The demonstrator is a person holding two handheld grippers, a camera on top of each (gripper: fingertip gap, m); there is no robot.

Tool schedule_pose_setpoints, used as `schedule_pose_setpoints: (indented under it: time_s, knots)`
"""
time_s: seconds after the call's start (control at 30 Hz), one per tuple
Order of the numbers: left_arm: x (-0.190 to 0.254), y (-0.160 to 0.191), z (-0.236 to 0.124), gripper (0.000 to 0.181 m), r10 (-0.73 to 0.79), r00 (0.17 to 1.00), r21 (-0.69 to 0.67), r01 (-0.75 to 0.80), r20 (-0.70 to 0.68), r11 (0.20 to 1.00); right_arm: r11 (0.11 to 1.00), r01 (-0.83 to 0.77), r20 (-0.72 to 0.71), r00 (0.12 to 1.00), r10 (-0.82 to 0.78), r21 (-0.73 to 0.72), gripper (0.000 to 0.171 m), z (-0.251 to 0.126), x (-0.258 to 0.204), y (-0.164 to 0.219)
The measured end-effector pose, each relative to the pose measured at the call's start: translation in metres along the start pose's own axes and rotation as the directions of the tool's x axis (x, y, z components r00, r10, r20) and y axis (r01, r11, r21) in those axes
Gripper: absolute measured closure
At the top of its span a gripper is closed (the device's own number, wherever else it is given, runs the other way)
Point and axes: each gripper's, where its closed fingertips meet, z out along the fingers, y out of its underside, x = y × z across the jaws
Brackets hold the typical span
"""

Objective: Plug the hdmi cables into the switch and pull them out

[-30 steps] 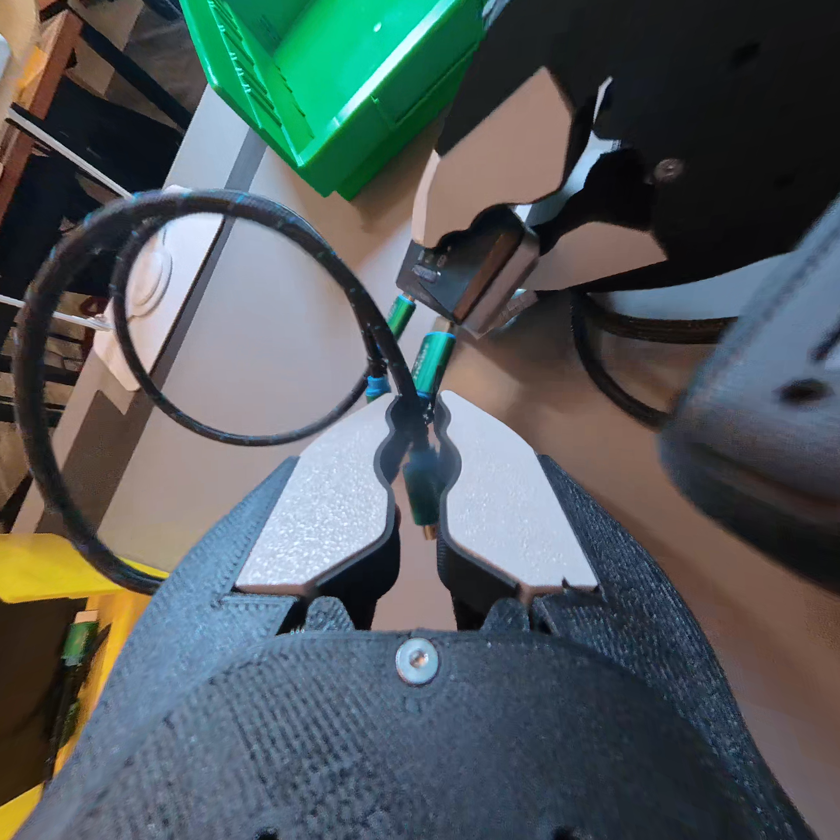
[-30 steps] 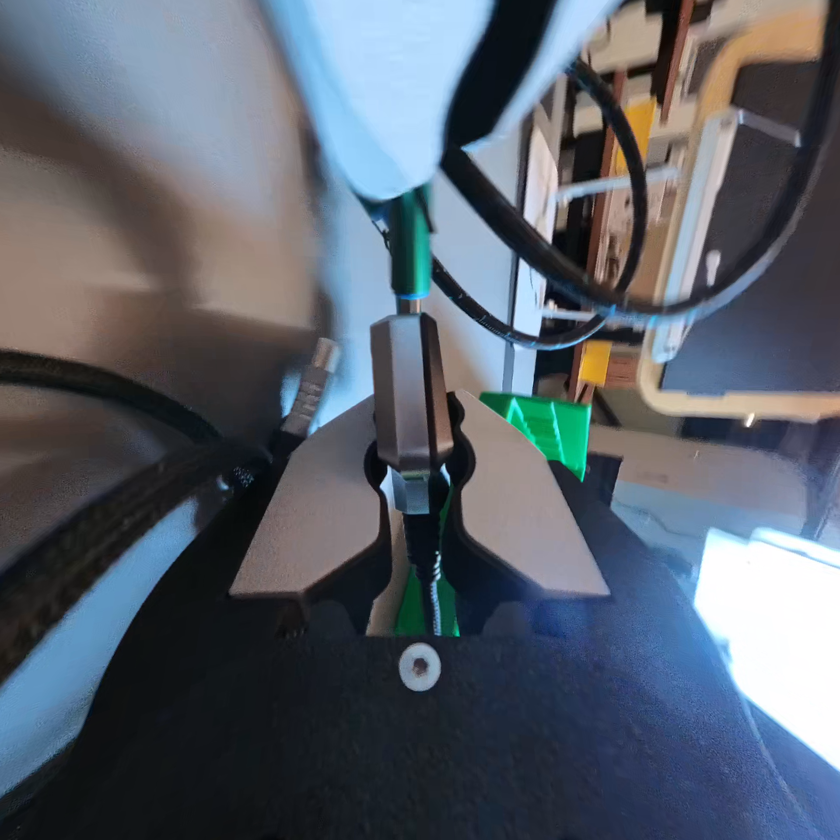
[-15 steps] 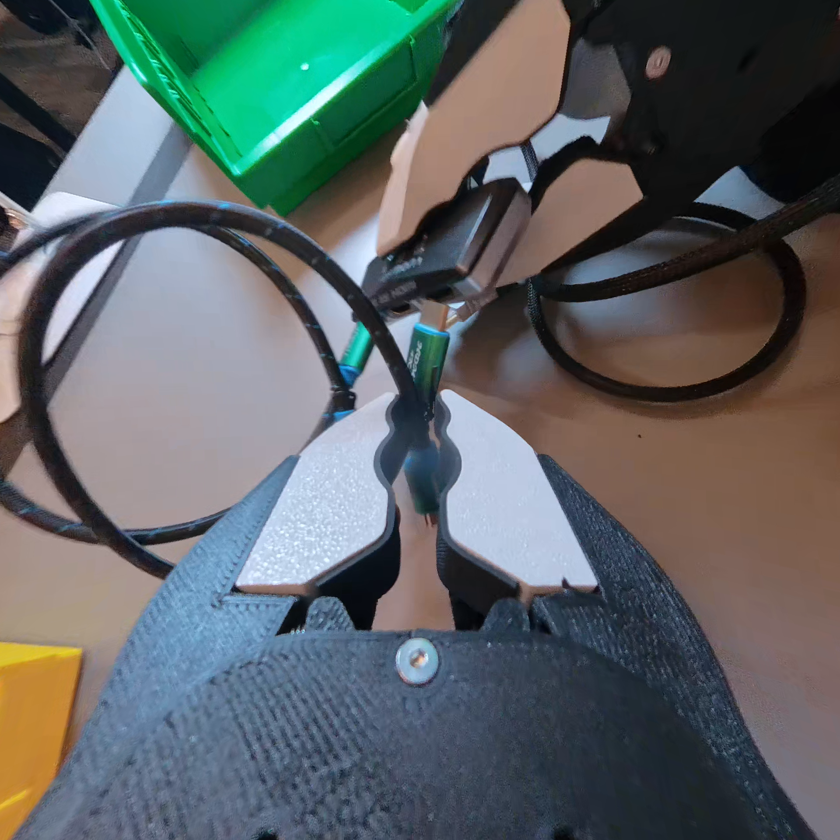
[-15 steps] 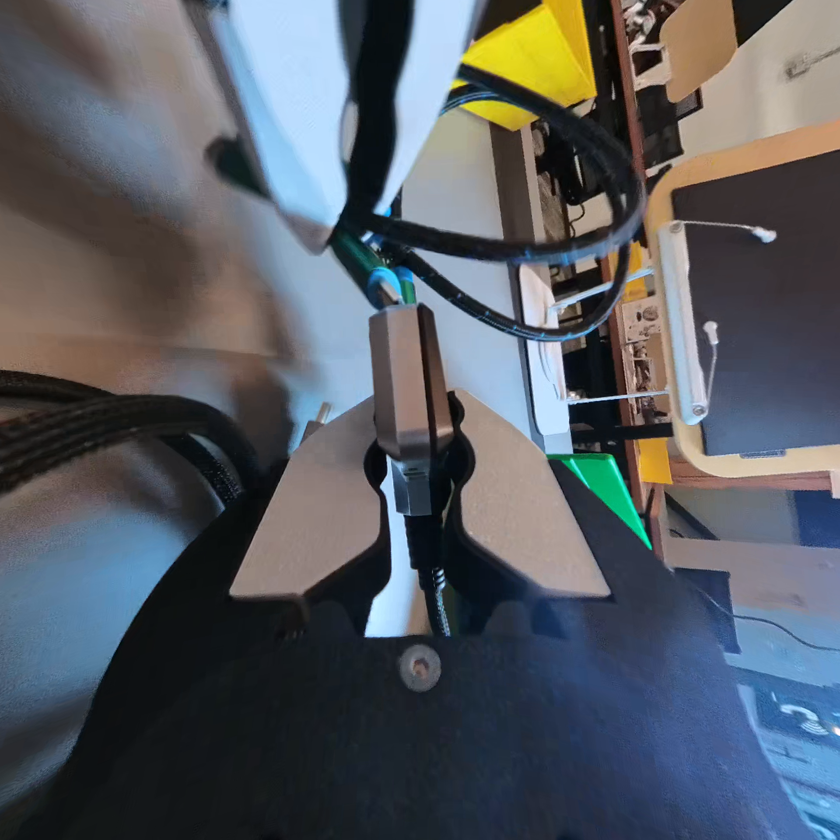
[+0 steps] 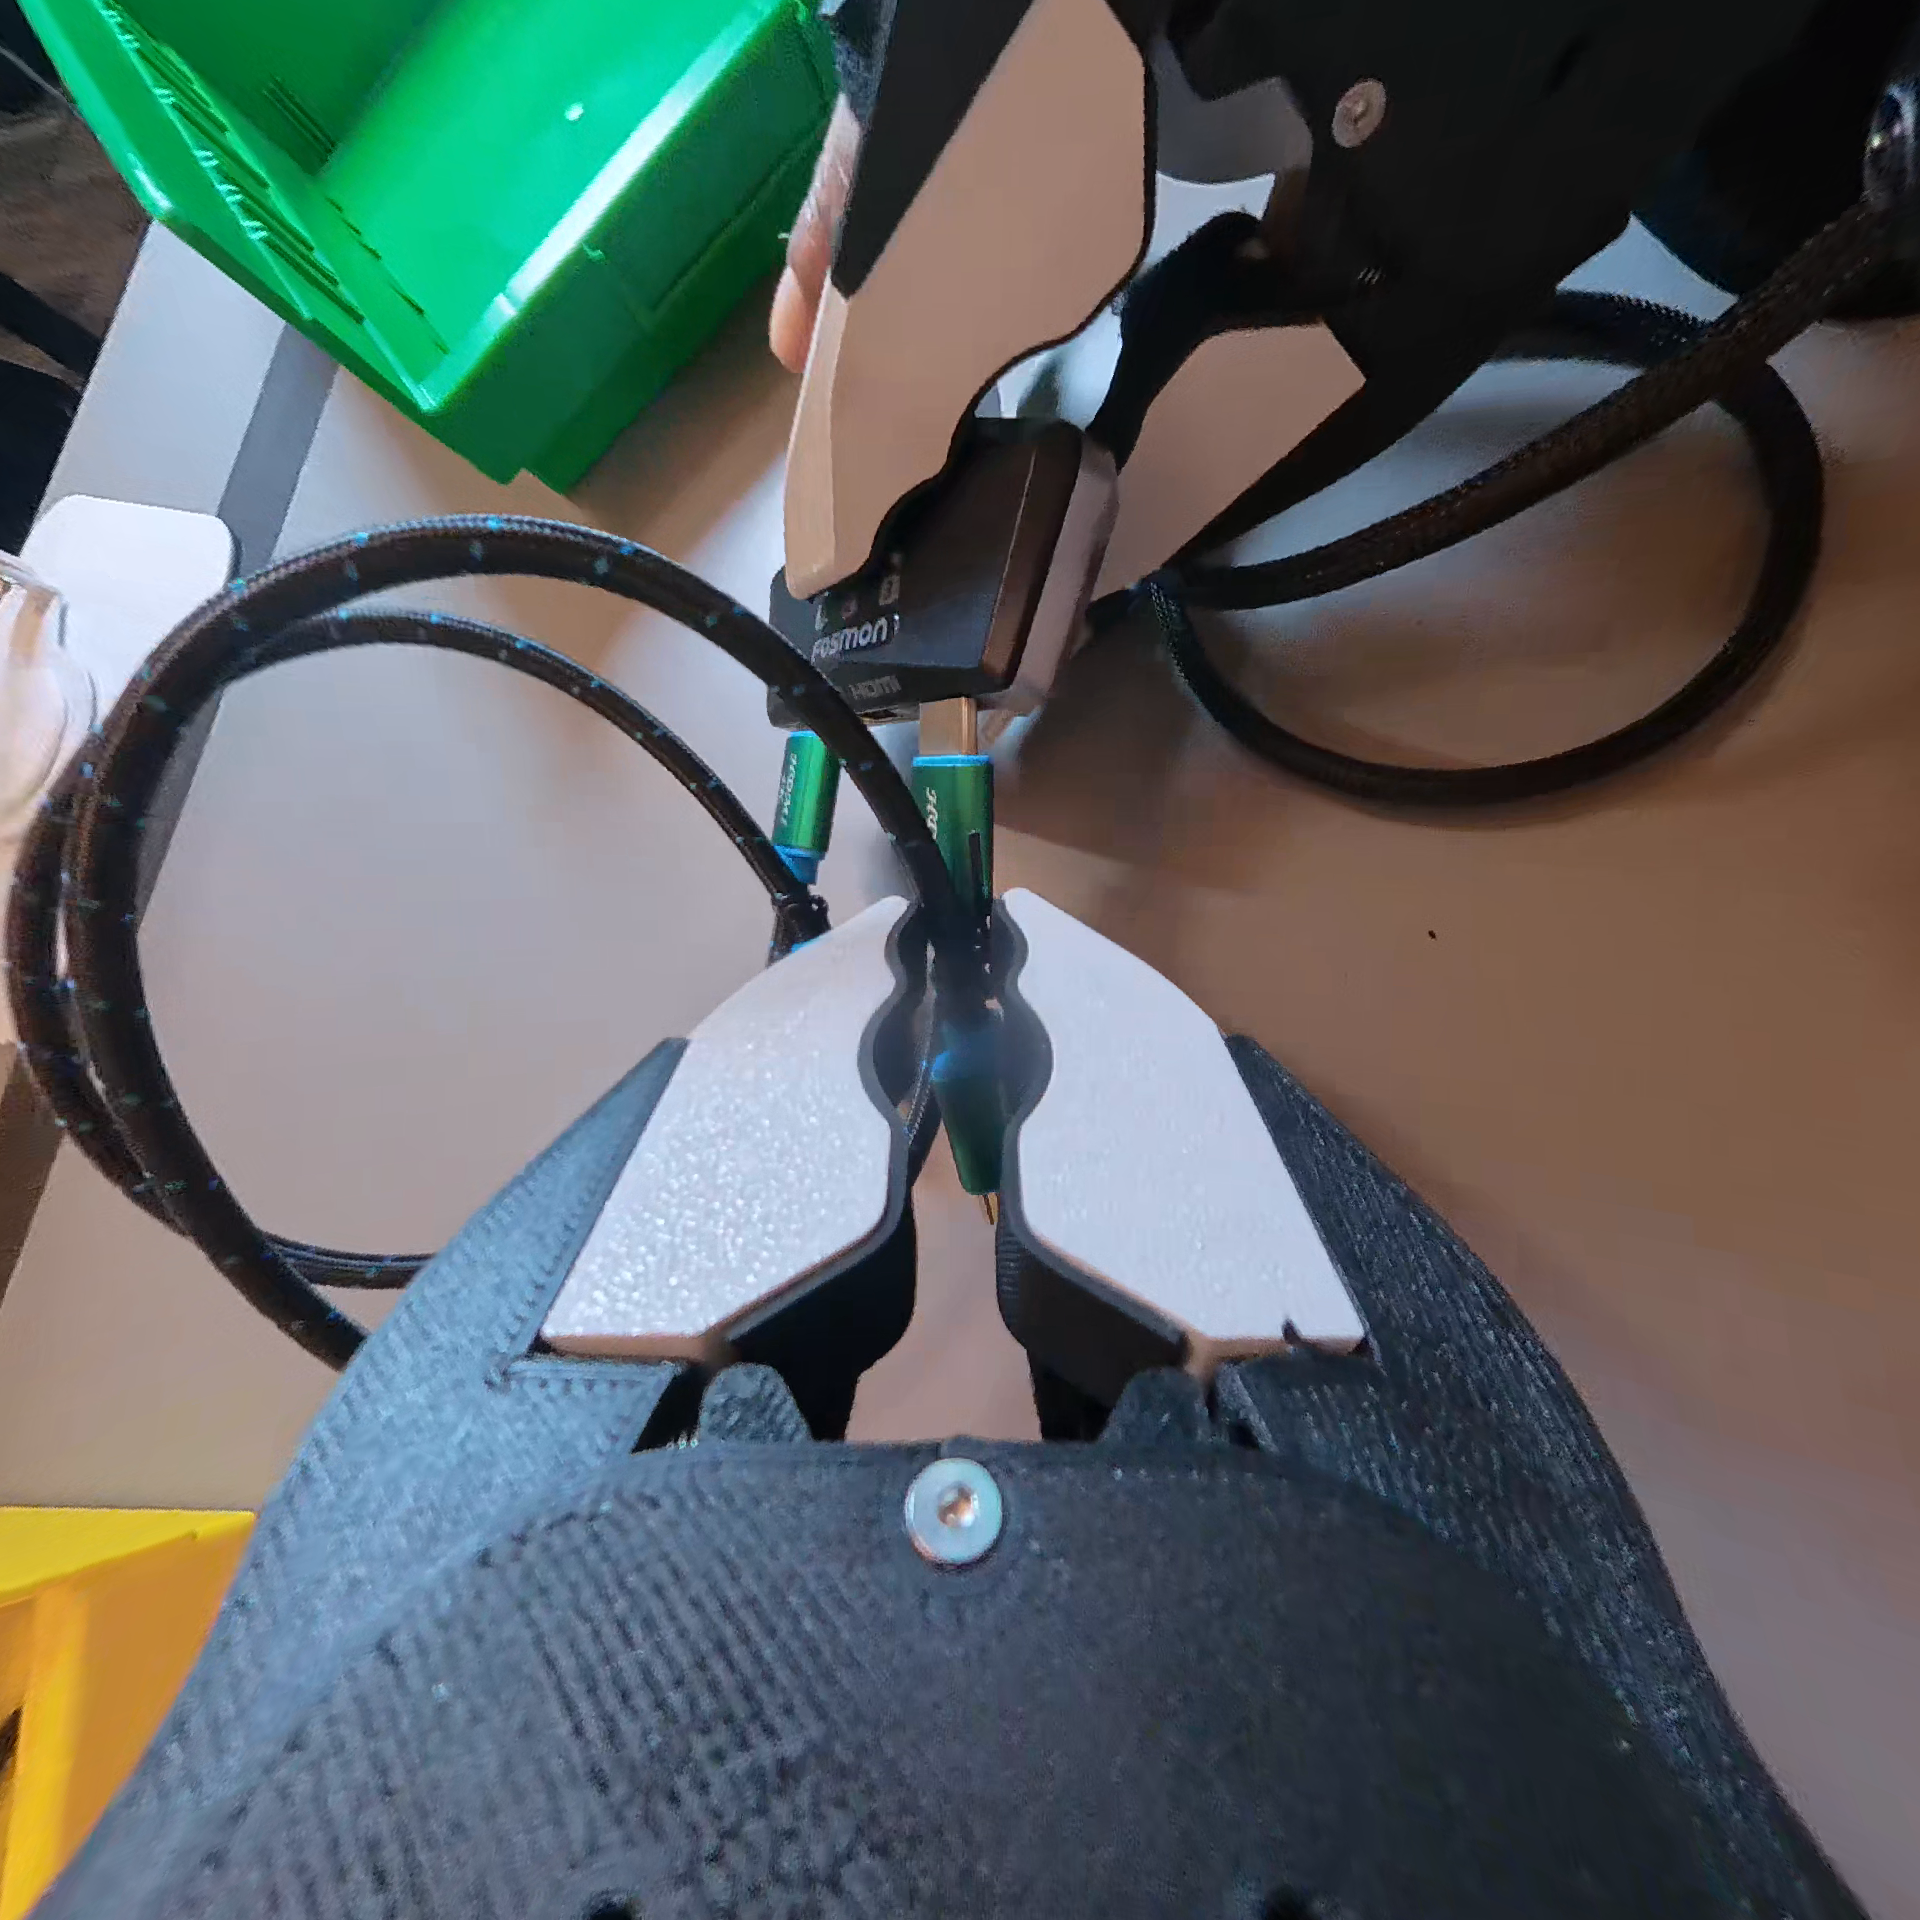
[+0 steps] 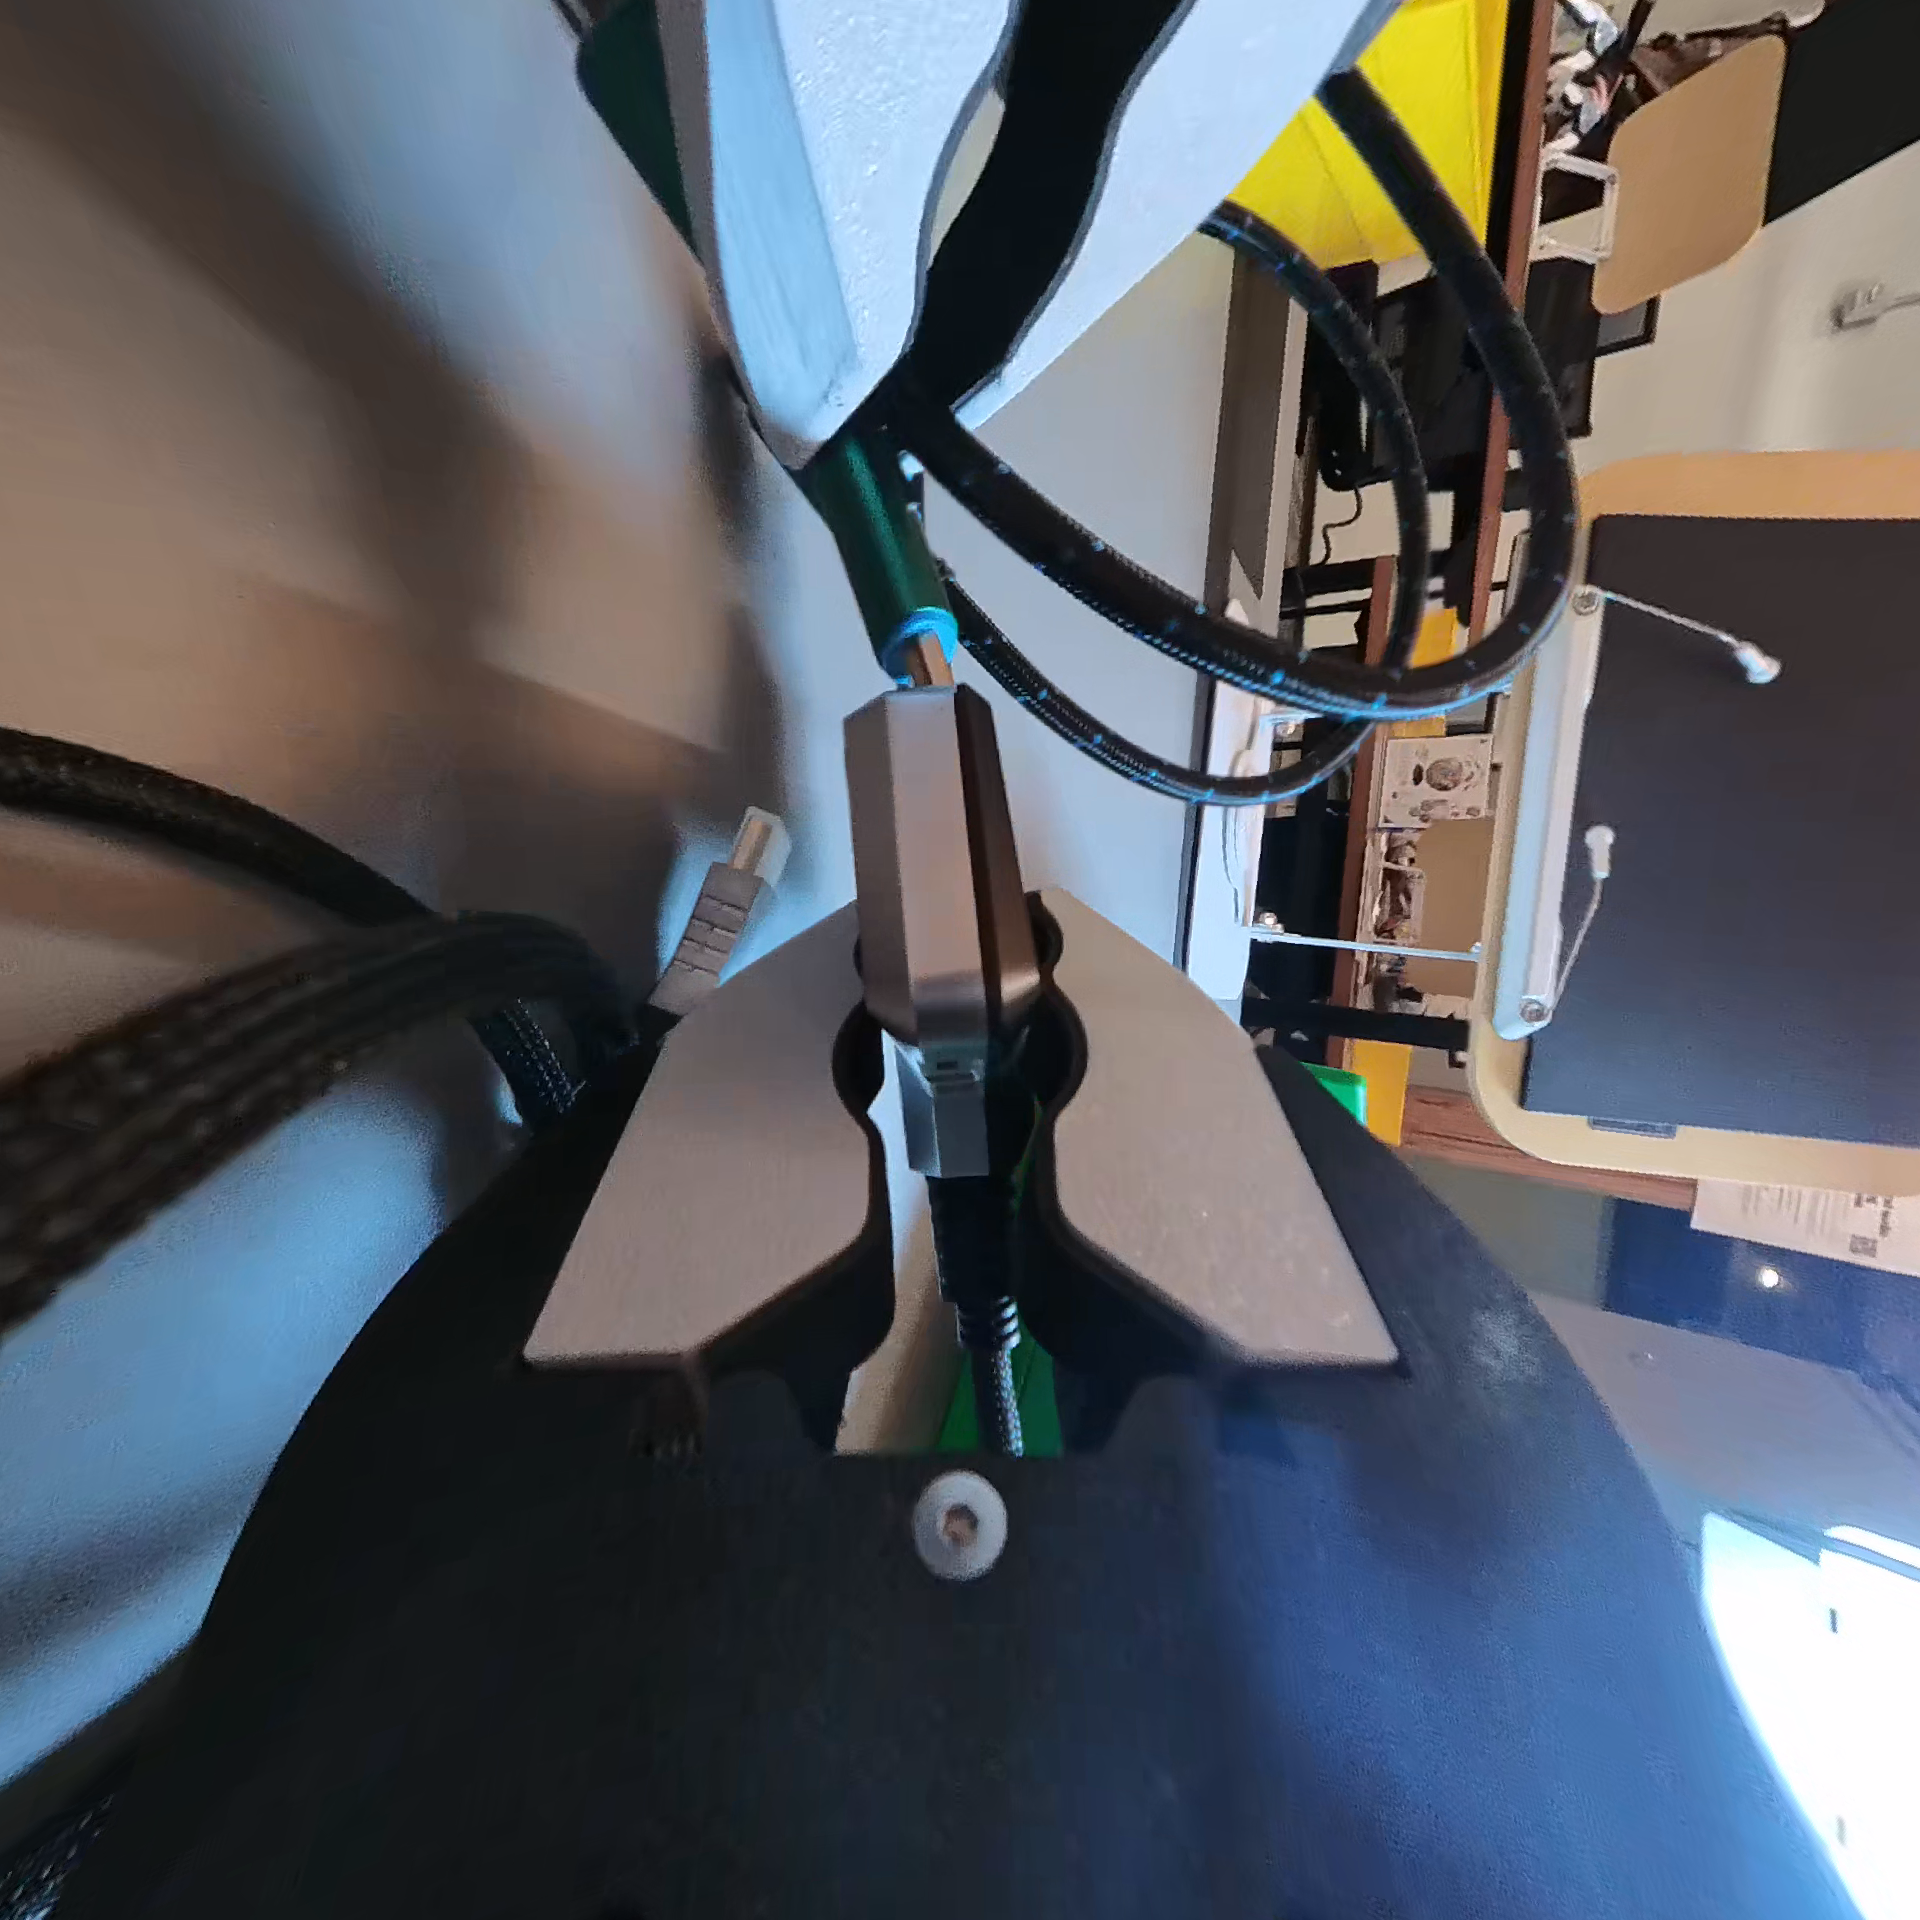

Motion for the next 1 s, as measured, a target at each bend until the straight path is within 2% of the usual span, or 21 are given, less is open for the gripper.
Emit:
schedule_pose_setpoints:
  time_s: [0.13, 0.23, 0.33, 0.47, 0.57, 0.7, 0.8, 0.93, 1.0]
  knots:
    - [0.004, 0.002, 0.000, 0.170, 0.045, 0.999, -0.012, -0.045, -0.013, 0.999, 1.000, 0.005, 0.015, 1.000, -0.006, 0.029, 0.148, -0.001, -0.003, -0.002]
    - [0.011, 0.003, -0.001, 0.170, 0.055, 0.995, -0.007, -0.056, -0.085, 0.998, 0.996, 0.033, 0.022, 0.999, -0.035, 0.082, 0.147, -0.003, -0.006, -0.008]
    - [0.010, 0.001, -0.002, 0.170, 0.061, 0.995, -0.003, -0.062, -0.079, 0.998, 0.996, 0.046, 0.020, 0.999, -0.047, 0.071, 0.148, -0.004, -0.006, -0.007]
    - [0.002, 0.003, 0.001, 0.169, -0.046, 0.998, -0.062, 0.043, -0.045, 0.997, 0.998, 0.062, -0.004, 0.998, -0.062, -0.010, 0.149, 0.000, -0.003, -0.002]
    - [-0.002, 0.011, 0.004, 0.169, 0.036, 0.999, -0.175, -0.030, 0.026, 0.984, 0.995, 0.078, -0.020, 0.997, -0.079, -0.064, 0.149, 0.002, -0.002, -0.003]
    - [-0.005, 0.008, 0.004, 0.169, 0.023, 1.000, -0.167, -0.021, 0.012, 0.986, 0.993, 0.088, -0.027, 0.996, -0.090, -0.076, 0.149, 0.000, -0.002, -0.001]
    - [-0.003, 0.010, 0.004, 0.169, 0.131, 0.991, -0.247, -0.124, 0.014, 0.961, 0.988, 0.125, -0.035, 0.991, -0.129, -0.090, 0.149, 0.000, -0.002, -0.002]
    - [-0.003, -0.002, 0.002, 0.169, 0.109, 0.993, -0.218, -0.117, -0.048, 0.969, 0.990, 0.095, -0.050, 0.994, -0.101, -0.107, 0.149, -0.004, 0.001, 0.002]
    - [-0.003, -0.008, 0.002, 0.170, 0.078, 0.994, -0.161, -0.090, -0.083, 0.983, 0.992, 0.086, -0.058, 0.994, -0.092, -0.092, 0.150, -0.007, 0.002, 0.004]
